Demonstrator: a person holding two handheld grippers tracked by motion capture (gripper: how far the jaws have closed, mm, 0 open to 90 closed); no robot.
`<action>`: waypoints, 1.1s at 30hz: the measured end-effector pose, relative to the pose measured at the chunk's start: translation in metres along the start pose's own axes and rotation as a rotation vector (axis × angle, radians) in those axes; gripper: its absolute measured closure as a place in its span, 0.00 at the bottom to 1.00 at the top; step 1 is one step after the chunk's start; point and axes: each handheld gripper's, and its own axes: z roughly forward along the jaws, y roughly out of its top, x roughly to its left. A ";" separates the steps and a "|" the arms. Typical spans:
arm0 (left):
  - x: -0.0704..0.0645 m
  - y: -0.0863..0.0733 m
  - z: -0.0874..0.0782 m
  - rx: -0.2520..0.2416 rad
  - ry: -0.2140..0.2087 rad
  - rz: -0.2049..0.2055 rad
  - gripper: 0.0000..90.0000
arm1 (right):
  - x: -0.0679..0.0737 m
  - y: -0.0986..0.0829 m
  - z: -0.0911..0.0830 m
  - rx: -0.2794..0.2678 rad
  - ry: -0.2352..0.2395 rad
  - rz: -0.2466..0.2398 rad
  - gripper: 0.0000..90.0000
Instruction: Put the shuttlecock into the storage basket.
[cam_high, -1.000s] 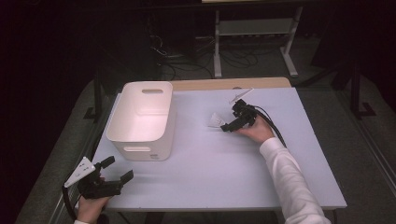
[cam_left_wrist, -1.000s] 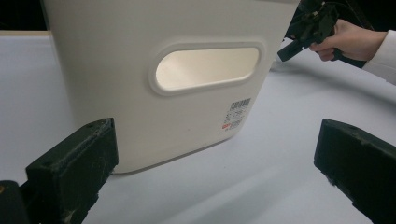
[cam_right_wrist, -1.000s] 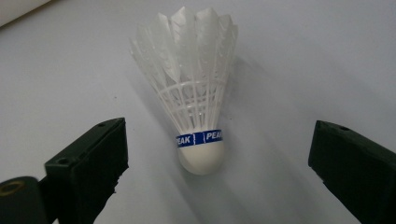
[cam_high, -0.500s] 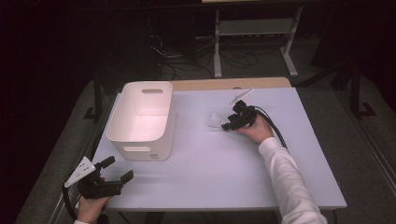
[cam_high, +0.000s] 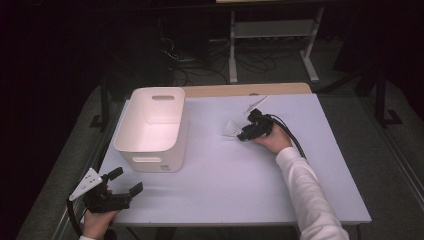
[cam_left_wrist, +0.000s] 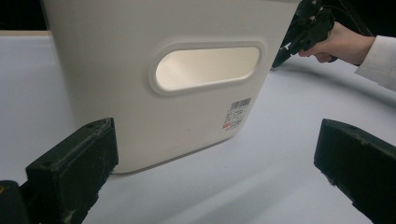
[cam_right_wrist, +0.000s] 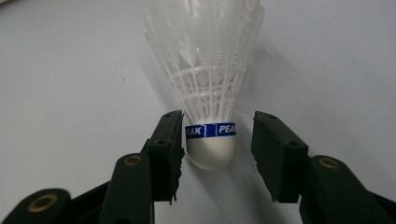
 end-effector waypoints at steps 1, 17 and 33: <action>0.001 0.000 0.000 0.008 0.000 0.007 0.00 | 0.000 0.000 0.001 0.008 -0.001 0.000 0.61; 0.000 0.000 0.000 0.015 0.002 0.008 0.00 | -0.003 -0.002 -0.007 -0.017 0.033 0.039 0.71; 0.000 0.000 -0.001 0.006 -0.003 0.007 0.00 | 0.015 0.003 -0.017 -0.035 0.038 0.050 0.71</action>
